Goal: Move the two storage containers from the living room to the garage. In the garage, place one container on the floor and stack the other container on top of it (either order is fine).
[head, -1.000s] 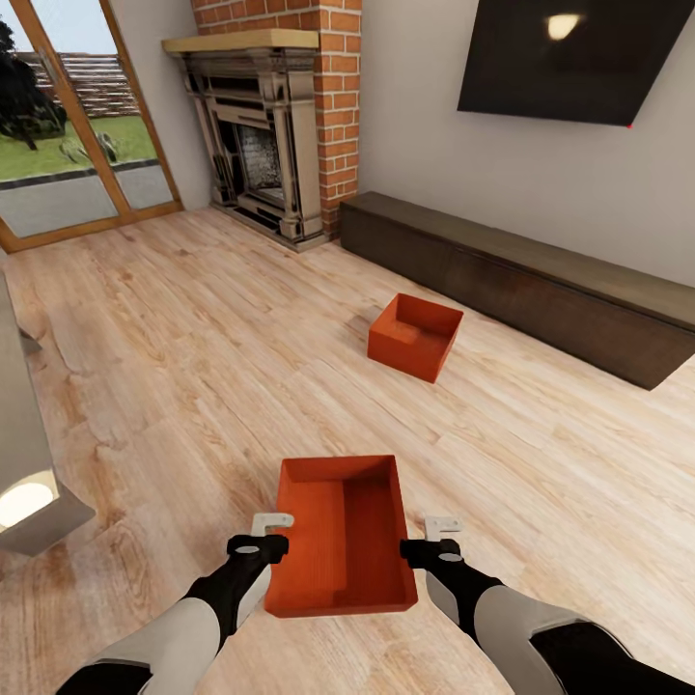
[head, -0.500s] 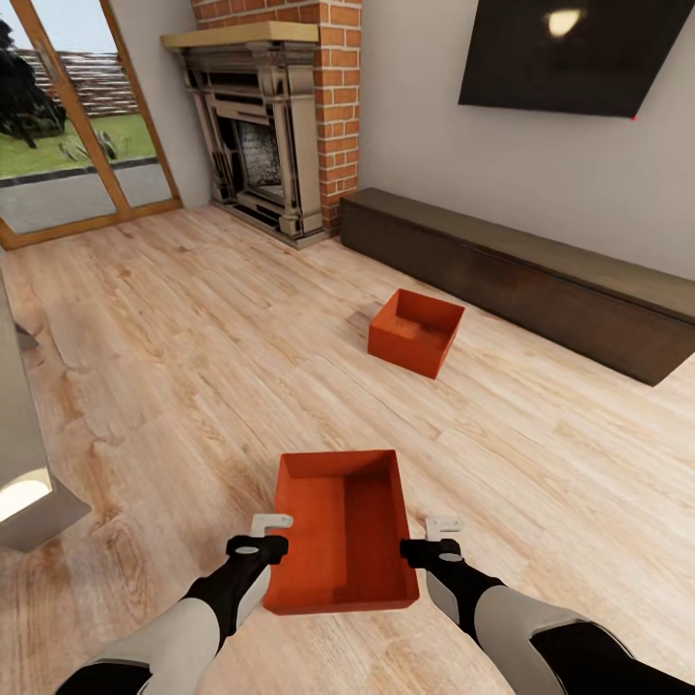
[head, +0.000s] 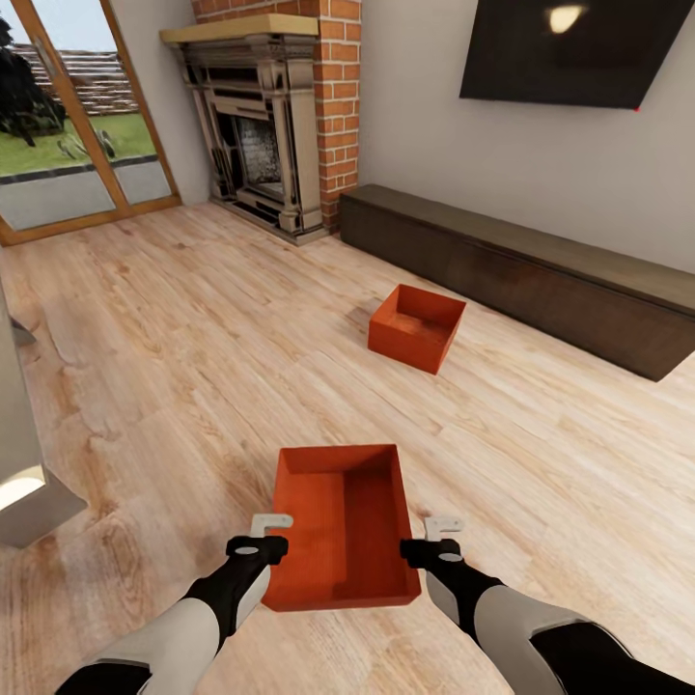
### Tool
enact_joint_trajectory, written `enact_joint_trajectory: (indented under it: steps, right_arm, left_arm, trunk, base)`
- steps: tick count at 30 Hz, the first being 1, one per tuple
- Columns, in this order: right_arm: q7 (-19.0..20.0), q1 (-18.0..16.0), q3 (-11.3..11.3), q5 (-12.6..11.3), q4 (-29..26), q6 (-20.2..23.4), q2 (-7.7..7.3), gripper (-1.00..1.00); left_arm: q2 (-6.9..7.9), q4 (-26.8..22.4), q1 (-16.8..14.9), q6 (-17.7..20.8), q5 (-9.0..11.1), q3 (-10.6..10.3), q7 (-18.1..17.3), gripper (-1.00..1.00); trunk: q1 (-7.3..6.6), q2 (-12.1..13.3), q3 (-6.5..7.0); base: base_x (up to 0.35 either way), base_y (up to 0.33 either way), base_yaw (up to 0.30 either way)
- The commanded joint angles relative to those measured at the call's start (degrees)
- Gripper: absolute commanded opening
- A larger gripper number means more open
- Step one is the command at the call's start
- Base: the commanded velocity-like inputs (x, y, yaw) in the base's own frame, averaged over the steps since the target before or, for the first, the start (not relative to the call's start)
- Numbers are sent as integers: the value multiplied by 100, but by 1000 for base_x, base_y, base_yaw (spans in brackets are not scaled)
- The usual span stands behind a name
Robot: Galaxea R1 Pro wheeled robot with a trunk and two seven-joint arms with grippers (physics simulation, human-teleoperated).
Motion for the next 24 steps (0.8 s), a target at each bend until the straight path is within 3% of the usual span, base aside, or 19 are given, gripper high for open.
enact_joint_trajectory:
  steps: [1,5,15,24]
  right_arm:
    - [-16,-4,50,-60,6,-26,2,100]
    - [-16,-4,48,-60,6,-28,-2,100]
    - [-13,-4,48,-60,6,-33,-14,100]
    - [-7,-4,48,-63,6,-35,-15,100]
  left_arm:
    - [0,-12,0,42,-15,-21,25,100]
    - [0,-12,0,43,-12,-21,25,100]
    - [0,-12,0,43,3,-21,24,100]
    - [0,-12,0,43,4,-21,25,100]
  trunk:
    - [22,-43,-22]
    - [110,-204,-94]
    - [110,-204,-94]
    - [307,-565,-256]
  base:
    - [0,0,0]
    - [0,0,0]
    - [0,0,0]
    - [0,0,0]
